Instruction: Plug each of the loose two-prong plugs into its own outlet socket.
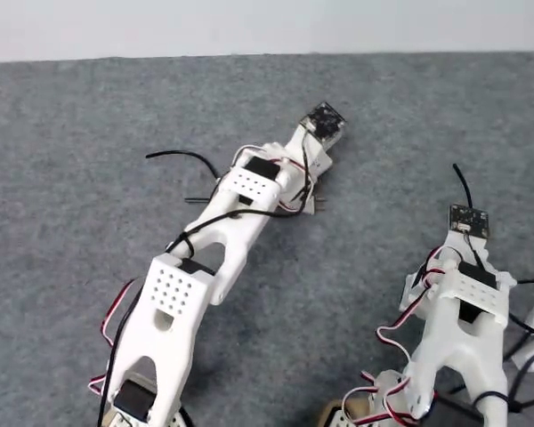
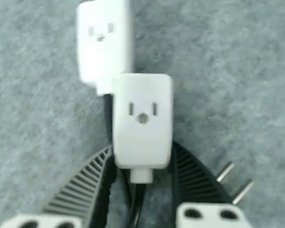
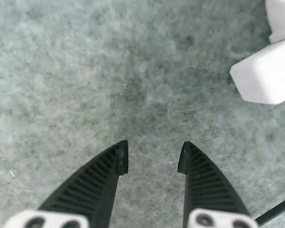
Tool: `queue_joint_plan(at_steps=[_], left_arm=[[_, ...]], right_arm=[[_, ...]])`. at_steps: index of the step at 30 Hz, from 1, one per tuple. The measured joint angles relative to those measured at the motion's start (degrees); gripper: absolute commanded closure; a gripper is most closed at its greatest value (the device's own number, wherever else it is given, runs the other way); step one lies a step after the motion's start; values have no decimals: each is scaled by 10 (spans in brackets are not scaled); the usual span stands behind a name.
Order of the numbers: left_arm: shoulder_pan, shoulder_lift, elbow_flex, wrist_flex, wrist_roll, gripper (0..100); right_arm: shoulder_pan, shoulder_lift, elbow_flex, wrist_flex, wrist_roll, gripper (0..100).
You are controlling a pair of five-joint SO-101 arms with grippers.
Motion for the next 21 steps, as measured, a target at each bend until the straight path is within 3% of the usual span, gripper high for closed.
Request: queue_joint_plan(at_steps=[6,11,16,21], left_arm=[[5,4,-8,4,-7,988],[5,-8,-33,55,20,988],[3,-72,-36,176,106,988],[2,-181,-36,316,248,988]], right_arm=[[0,0,0,-12,0,833],[-3,0,0,-19,0,833],[-19,0,17,-46,0,833],[-21,0,18,-50,0,833]])
